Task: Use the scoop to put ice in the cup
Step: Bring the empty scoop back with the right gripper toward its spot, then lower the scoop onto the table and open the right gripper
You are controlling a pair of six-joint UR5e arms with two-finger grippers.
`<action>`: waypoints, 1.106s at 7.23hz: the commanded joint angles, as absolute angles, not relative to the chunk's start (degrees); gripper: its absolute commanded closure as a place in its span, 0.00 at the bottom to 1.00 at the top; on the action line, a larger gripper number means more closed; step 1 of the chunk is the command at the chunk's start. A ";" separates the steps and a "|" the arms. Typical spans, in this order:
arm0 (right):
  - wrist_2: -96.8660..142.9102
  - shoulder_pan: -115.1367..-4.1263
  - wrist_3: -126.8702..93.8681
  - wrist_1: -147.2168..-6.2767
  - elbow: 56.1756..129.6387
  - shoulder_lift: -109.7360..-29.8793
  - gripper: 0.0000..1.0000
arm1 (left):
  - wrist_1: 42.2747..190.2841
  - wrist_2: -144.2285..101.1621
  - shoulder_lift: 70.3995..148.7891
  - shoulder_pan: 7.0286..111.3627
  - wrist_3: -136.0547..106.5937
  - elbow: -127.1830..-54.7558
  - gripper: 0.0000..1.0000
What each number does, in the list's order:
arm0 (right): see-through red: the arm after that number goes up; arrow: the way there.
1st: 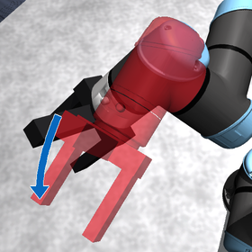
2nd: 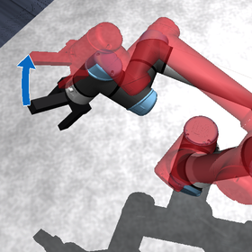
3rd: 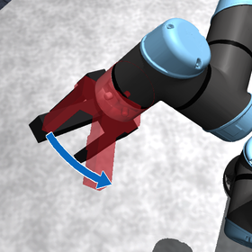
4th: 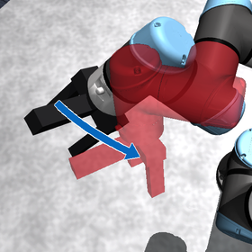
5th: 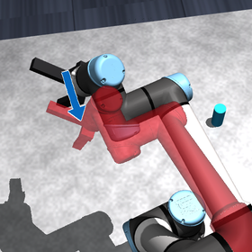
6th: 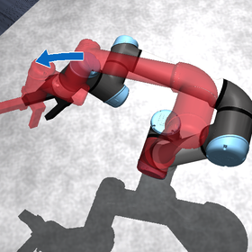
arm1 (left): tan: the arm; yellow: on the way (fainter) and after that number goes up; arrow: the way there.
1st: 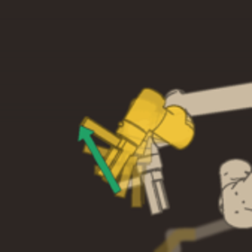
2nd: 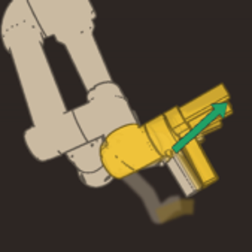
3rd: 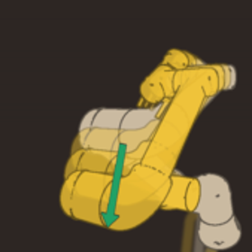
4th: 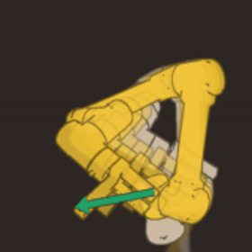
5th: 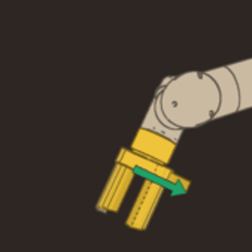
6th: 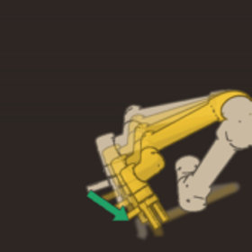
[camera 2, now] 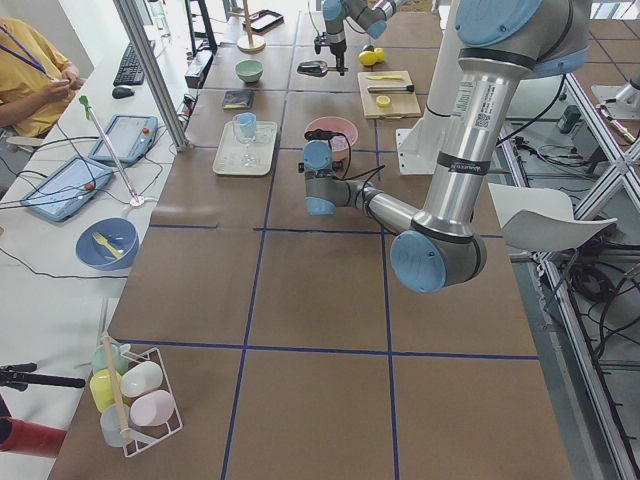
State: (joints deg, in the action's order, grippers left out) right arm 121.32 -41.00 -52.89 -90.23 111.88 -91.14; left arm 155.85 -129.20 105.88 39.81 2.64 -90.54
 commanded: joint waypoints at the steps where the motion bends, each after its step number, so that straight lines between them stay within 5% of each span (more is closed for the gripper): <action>1: 124.96 -40.96 -50.54 -90.18 110.05 -90.97 1.00 | 155.83 -129.20 105.82 39.81 2.64 -90.53 0.00; 5: 125.33 -40.87 -50.54 -90.09 108.63 -90.35 1.00 | 155.92 -129.20 105.91 39.81 2.64 -90.62 0.00; 7: 125.33 -40.87 -50.54 -90.09 108.63 -90.35 0.87 | 155.92 -129.20 105.91 39.90 2.72 -90.70 0.00; 8: 125.42 -40.78 -50.54 -90.17 108.63 -90.35 0.56 | 155.92 -129.20 105.91 39.90 2.72 -90.79 0.00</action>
